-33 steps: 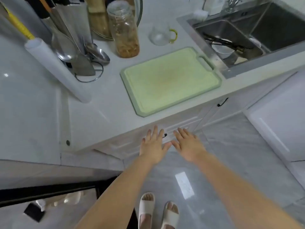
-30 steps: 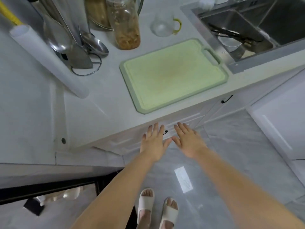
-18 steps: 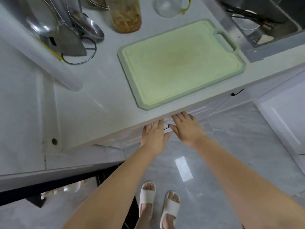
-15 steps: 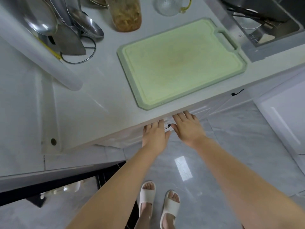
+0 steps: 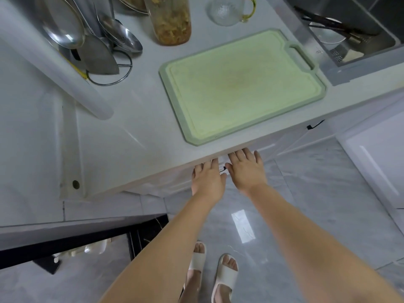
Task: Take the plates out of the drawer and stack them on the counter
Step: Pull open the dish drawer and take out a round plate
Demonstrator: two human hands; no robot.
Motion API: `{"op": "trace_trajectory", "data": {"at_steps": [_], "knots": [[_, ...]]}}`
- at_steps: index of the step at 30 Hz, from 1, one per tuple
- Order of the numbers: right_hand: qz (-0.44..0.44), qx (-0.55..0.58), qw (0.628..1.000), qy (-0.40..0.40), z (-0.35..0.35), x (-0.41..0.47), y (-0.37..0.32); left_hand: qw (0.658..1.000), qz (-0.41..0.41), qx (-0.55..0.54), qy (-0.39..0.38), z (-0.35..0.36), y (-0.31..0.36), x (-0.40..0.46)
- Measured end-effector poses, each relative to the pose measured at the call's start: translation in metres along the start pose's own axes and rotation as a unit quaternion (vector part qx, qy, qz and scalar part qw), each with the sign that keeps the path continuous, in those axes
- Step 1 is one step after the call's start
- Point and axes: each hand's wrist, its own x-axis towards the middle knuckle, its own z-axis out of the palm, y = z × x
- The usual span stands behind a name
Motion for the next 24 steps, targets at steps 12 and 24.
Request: {"op": "trace_trajectory", "data": {"at_steps": [12, 24], "knots": [[-0.009, -0.026, 0.998, -0.057, -0.003, -0.026, 0.007, 0.998, -0.018, -0.010, -0.053, 0.001, 0.011, -0.026], [-0.044, 0.026, 0.997, -0.064, -0.008, -0.117, 0.033, 0.993, 0.029, -0.046, -0.102, 0.010, 0.023, -0.100]]}}
